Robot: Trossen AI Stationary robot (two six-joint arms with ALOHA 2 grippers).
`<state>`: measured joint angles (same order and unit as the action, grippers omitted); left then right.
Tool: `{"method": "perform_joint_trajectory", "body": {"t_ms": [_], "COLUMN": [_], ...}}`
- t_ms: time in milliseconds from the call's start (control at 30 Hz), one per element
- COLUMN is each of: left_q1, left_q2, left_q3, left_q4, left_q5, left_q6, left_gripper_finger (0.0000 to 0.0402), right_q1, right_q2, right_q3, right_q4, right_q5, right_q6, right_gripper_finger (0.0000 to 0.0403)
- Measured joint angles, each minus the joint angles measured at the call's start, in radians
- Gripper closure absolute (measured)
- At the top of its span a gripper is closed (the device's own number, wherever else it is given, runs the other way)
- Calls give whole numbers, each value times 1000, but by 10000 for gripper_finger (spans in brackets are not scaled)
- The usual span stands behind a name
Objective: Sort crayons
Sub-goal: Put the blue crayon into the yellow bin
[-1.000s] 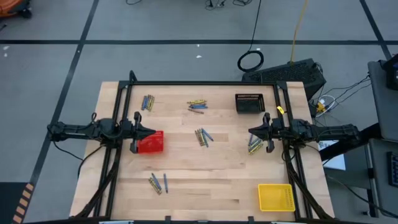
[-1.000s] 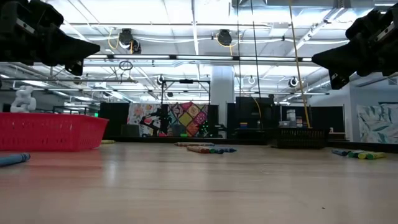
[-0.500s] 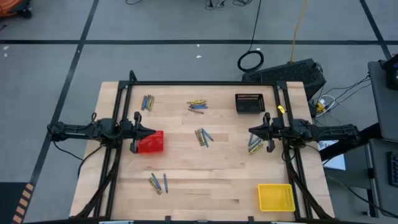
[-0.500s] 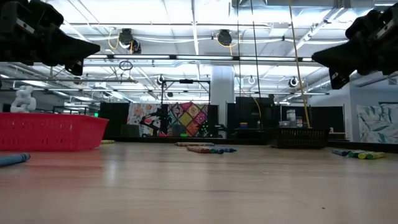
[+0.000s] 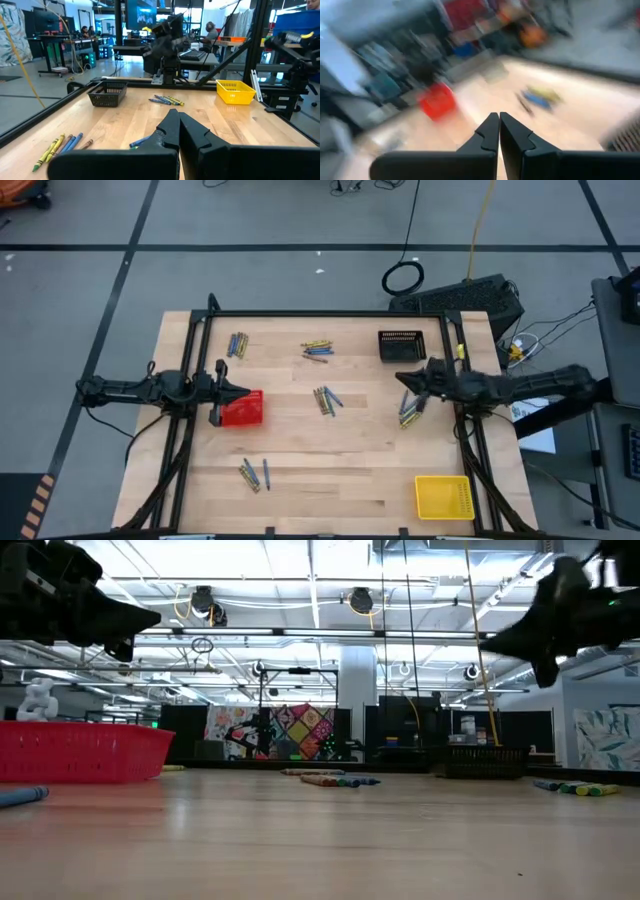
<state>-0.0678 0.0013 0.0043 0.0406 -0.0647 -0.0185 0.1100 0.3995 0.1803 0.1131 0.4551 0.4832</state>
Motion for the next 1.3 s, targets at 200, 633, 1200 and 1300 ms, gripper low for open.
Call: {"method": "perform_joint_trajectory", "body": {"t_ms": [200,633,1200,1300], "left_q1": [0,0,0,0], "left_q2": [0,0,0,0], "left_q3": [0,0,0,0], "left_q4": [1,-1,-1,-1], "left_q5": [0,0,0,0], "left_q6": [0,0,0,0], "left_gripper_finger": [402,402,401,402], "right_q1": [30,18,-129,-137], "right_q2": [371,732,982,998], "right_q3": [232,537,532,532], "right_q4": [-235,-910,-928,-920], "right_q5": [92,-102,-199,-200], "right_q6": [156,699,809,791], "right_gripper_finger": [403,343,241,257]}}
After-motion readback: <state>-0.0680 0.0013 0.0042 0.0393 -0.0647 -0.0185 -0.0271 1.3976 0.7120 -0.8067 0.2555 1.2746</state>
